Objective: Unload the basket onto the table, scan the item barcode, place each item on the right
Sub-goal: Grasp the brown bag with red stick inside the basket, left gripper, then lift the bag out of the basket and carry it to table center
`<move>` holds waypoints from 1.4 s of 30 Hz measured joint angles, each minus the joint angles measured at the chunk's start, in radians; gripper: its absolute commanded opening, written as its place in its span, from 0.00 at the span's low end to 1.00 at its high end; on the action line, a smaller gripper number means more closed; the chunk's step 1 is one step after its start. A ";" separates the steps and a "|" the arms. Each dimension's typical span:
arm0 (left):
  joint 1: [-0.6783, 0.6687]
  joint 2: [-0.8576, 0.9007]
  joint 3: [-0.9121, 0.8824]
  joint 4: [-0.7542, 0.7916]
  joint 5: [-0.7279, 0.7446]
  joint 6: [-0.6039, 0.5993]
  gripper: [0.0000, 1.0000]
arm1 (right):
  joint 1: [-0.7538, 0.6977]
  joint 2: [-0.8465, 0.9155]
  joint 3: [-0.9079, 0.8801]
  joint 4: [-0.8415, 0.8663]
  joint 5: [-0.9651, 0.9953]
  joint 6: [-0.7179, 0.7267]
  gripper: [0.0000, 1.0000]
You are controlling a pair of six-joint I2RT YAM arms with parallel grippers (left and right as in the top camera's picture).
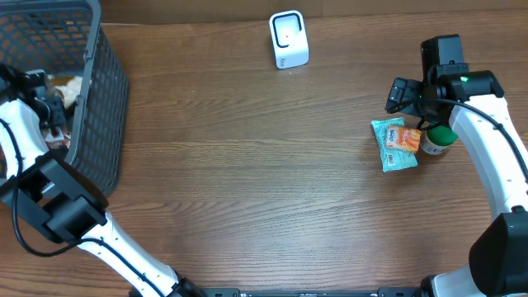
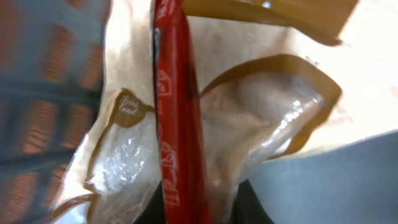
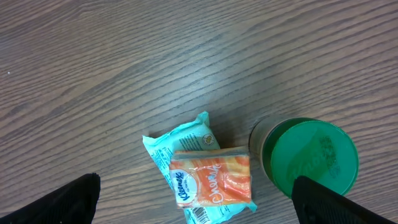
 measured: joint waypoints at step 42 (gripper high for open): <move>-1.054 -0.625 -0.499 -0.286 -0.059 -0.796 0.04 | 0.000 0.000 0.000 0.000 0.000 0.000 1.00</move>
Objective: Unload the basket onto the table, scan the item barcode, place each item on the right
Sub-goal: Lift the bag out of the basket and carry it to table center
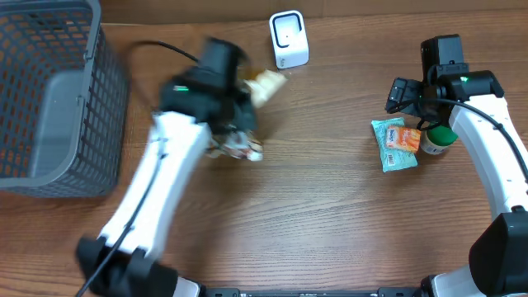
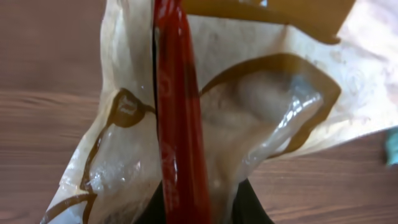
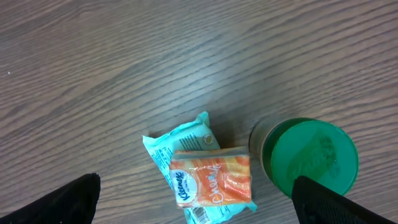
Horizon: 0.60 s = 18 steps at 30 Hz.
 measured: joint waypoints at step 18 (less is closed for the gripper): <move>-0.268 0.339 -0.149 0.286 -0.003 -0.145 0.72 | 0.000 0.000 0.000 -0.001 0.000 0.000 1.00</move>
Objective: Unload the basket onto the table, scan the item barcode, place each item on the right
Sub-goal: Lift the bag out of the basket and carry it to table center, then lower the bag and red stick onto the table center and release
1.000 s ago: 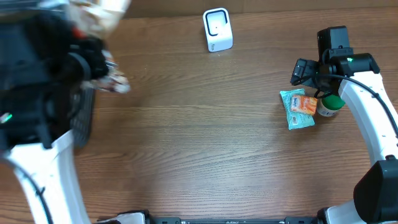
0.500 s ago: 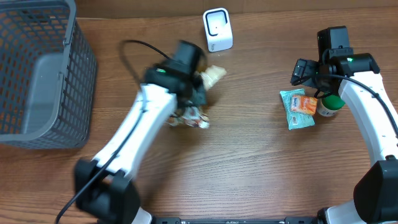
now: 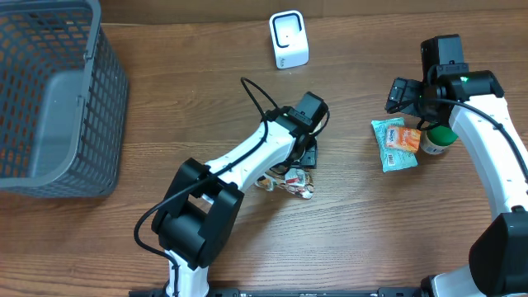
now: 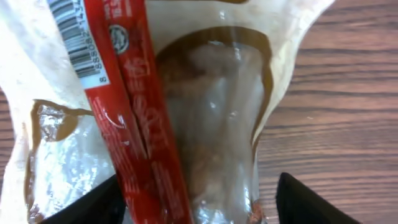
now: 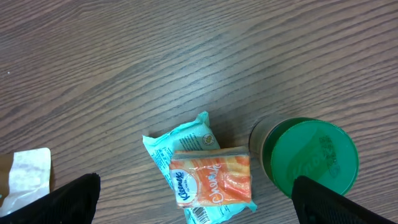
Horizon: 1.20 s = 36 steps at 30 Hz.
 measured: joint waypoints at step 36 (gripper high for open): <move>0.097 0.000 0.022 -0.135 -0.005 0.089 0.04 | 0.000 0.000 0.000 0.000 0.000 0.000 1.00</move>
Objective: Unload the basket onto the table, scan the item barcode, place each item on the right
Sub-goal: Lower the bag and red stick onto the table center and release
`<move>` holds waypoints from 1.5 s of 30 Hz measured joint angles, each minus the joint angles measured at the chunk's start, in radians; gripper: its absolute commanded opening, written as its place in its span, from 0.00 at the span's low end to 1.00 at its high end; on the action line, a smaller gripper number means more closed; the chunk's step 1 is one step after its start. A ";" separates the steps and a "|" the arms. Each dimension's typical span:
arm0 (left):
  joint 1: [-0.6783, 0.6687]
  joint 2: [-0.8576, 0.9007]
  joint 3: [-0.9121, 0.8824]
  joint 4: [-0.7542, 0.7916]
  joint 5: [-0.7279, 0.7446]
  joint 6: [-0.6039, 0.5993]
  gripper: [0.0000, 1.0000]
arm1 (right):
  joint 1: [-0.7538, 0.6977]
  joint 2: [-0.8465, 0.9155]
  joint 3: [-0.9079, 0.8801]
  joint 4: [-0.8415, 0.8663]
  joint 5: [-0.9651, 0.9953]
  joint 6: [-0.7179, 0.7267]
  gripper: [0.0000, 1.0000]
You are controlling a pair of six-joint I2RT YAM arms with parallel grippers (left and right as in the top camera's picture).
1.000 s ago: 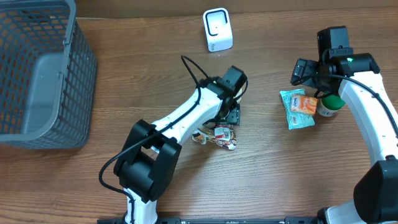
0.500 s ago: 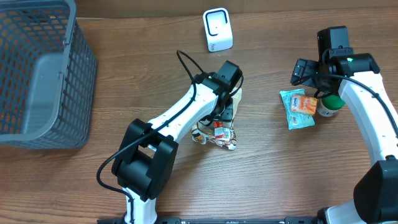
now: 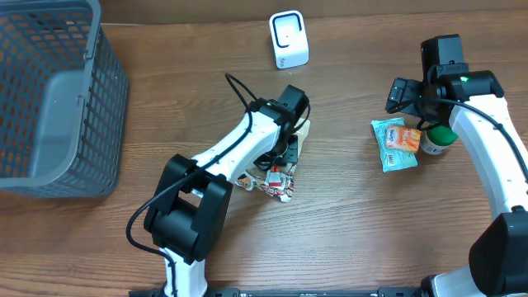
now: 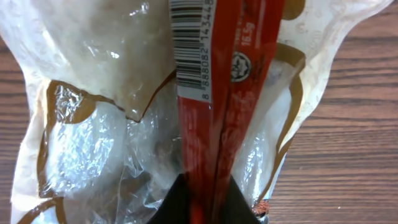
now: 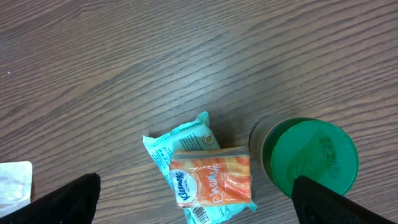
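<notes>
A clear and cream snack bag (image 4: 124,124) with a red strip and a printed barcode (image 4: 189,50) fills the left wrist view. My left gripper (image 4: 205,202) is shut on the red strip. In the overhead view the left gripper (image 3: 285,147) is at the table's middle with the bag (image 3: 272,183) under it, below the white scanner (image 3: 289,40) at the far edge. My right gripper (image 5: 199,211) hangs open above an orange tissue pack (image 5: 211,177), holding nothing.
A grey mesh basket (image 3: 49,91) stands at the far left. At the right lie a teal packet (image 5: 180,146) under the orange pack and a green-lidded jar (image 5: 311,162). The right arm (image 3: 487,157) runs along the right edge.
My left gripper stood open over the bag lying on the table; now it is shut on the bag's red strip. It has shifted a little to the left. The right arm is unmoved.
My left gripper was in the basket, shut on the snack bag. Then it held the bag near the scanner. Then the bag lay at mid-table with the gripper open over it. Now the gripper is shut on the strip again.
</notes>
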 measured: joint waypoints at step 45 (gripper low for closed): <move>0.058 0.000 -0.024 0.034 0.135 0.086 0.36 | 0.000 0.000 0.000 0.000 0.000 0.000 1.00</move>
